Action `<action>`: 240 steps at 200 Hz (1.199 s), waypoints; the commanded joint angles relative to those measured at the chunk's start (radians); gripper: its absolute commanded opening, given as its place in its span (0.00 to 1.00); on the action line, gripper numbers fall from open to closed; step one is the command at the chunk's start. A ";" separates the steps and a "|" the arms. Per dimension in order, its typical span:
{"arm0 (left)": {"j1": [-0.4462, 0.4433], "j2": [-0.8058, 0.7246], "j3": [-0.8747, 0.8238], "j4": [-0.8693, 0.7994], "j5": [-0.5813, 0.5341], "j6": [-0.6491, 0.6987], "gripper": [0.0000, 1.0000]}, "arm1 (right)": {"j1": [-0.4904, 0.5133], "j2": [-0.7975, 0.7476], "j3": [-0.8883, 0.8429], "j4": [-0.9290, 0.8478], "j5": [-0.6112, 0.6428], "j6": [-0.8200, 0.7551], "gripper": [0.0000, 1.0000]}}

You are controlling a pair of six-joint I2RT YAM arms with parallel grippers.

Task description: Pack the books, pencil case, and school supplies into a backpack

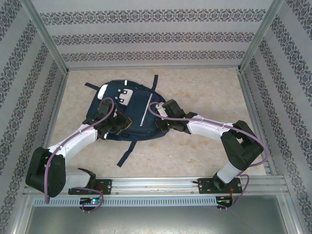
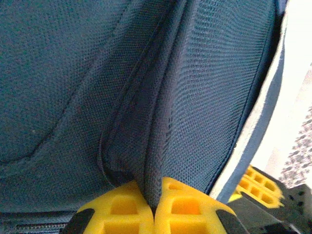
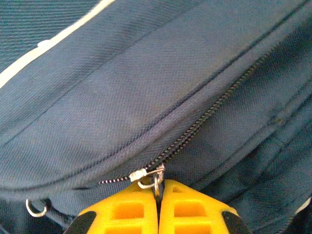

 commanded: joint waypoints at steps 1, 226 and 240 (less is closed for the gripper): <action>0.095 0.090 0.081 -0.178 0.018 0.316 0.00 | 0.027 -0.057 -0.034 -0.045 0.031 -0.072 0.00; 0.064 0.139 0.207 -0.264 0.040 0.055 0.57 | 0.215 0.165 0.147 -0.040 -0.082 0.150 0.23; 0.057 0.155 0.216 -0.257 0.044 0.048 0.57 | 0.214 0.186 0.165 -0.039 -0.083 0.151 0.28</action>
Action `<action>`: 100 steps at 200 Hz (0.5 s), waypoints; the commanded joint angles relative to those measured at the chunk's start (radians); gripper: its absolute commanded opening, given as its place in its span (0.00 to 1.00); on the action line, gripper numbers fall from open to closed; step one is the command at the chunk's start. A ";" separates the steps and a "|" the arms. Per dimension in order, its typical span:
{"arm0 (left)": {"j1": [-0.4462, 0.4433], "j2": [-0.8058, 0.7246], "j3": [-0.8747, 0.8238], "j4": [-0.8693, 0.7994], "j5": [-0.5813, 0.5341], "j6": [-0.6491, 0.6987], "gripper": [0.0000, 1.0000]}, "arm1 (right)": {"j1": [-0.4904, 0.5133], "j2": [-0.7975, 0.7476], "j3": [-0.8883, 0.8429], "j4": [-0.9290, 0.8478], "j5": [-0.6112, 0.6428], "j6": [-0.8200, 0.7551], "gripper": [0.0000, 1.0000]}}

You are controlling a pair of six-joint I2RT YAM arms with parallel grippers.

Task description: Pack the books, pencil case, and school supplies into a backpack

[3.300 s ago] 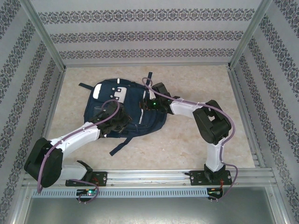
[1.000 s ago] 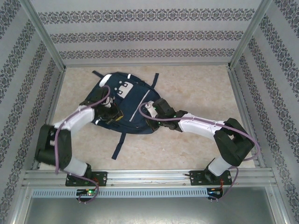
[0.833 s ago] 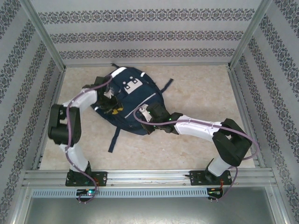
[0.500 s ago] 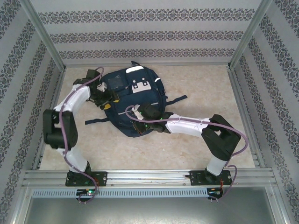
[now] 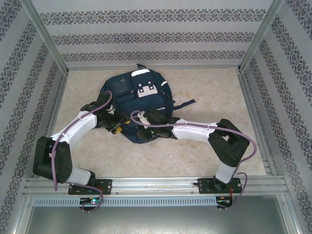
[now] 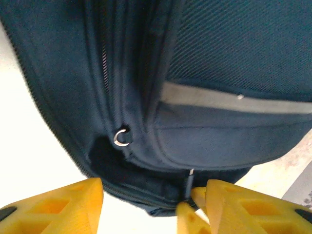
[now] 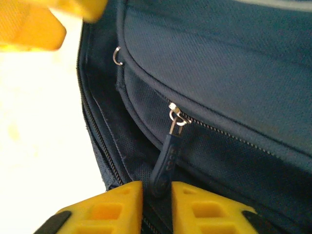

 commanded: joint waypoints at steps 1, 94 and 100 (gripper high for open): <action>-0.021 0.028 0.023 0.084 -0.028 -0.077 0.57 | -0.002 0.045 0.036 -0.036 -0.030 0.011 0.28; -0.025 0.053 -0.028 0.126 -0.076 -0.096 0.56 | 0.004 0.151 0.124 -0.098 0.008 0.040 0.28; -0.026 0.062 -0.029 0.129 -0.080 -0.098 0.56 | 0.006 0.153 0.123 -0.100 0.013 0.038 0.26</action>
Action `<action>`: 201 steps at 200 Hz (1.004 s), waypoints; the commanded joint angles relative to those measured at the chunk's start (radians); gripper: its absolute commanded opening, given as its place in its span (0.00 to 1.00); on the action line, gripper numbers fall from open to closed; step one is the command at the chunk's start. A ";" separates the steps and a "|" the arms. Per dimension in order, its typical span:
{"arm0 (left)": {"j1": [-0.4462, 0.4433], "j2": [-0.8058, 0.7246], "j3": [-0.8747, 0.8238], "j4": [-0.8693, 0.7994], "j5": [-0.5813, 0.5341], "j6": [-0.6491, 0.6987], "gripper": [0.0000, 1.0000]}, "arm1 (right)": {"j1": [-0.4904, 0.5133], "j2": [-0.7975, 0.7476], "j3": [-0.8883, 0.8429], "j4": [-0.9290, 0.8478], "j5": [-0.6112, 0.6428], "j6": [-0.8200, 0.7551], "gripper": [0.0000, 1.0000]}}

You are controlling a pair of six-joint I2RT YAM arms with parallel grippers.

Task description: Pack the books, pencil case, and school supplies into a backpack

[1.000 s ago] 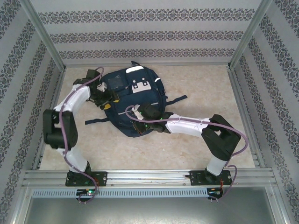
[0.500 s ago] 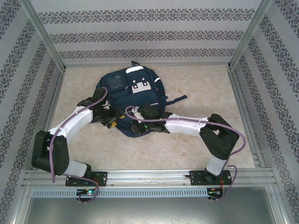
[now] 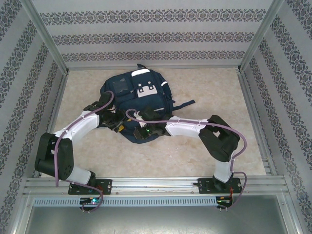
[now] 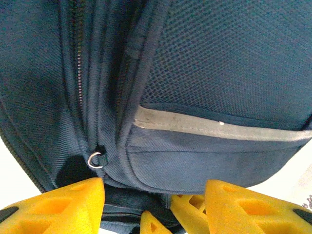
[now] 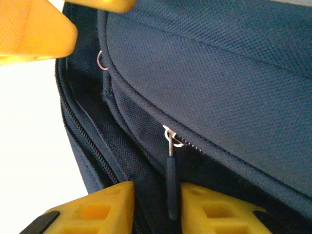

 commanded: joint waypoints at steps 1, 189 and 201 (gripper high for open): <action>-0.013 0.028 -0.011 0.035 -0.044 -0.021 0.56 | 0.006 0.037 0.010 -0.044 0.024 0.011 0.26; -0.048 0.051 0.166 -0.169 -0.053 0.219 0.00 | -0.141 -0.141 -0.153 0.053 0.049 -0.056 0.00; -0.044 0.054 0.159 -0.182 -0.046 0.239 0.00 | -0.169 -0.152 -0.151 0.042 0.056 -0.078 0.00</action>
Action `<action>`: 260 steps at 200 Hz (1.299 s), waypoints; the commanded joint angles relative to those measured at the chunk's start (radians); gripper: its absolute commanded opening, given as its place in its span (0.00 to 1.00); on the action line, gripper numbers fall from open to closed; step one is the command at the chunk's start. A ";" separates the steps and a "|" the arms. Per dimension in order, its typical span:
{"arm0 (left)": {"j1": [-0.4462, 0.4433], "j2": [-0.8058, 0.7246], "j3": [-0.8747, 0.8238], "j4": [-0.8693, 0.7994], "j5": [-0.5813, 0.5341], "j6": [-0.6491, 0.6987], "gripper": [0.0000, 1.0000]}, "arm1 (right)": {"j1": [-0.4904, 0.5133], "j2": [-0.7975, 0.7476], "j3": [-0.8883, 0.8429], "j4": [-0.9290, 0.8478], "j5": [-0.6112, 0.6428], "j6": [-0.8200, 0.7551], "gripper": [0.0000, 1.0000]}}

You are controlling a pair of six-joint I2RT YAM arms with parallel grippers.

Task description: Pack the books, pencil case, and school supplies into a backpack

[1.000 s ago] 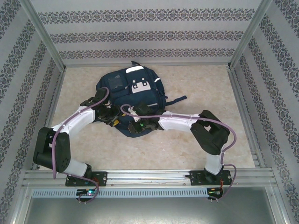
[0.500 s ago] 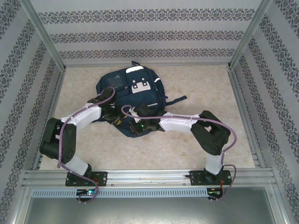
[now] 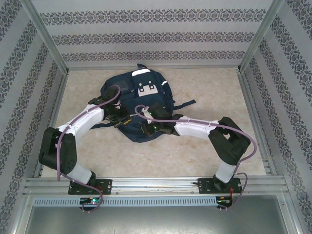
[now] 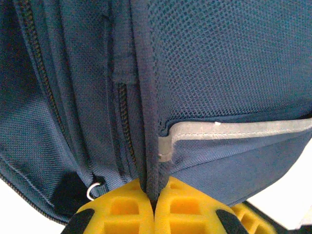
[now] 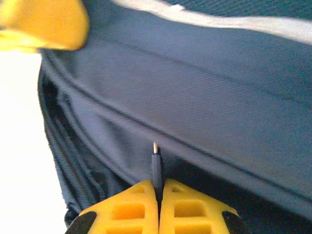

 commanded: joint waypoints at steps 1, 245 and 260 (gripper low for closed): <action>0.008 -0.020 0.010 -0.070 0.016 0.093 0.00 | -0.075 -0.031 -0.027 -0.054 0.055 -0.051 0.00; 0.348 0.318 0.475 -0.256 0.155 0.690 0.14 | -0.041 -0.168 -0.161 -0.003 0.063 -0.054 0.00; 0.352 0.395 0.580 -0.306 0.124 0.649 0.28 | 0.026 -0.113 -0.117 0.004 0.062 -0.028 0.00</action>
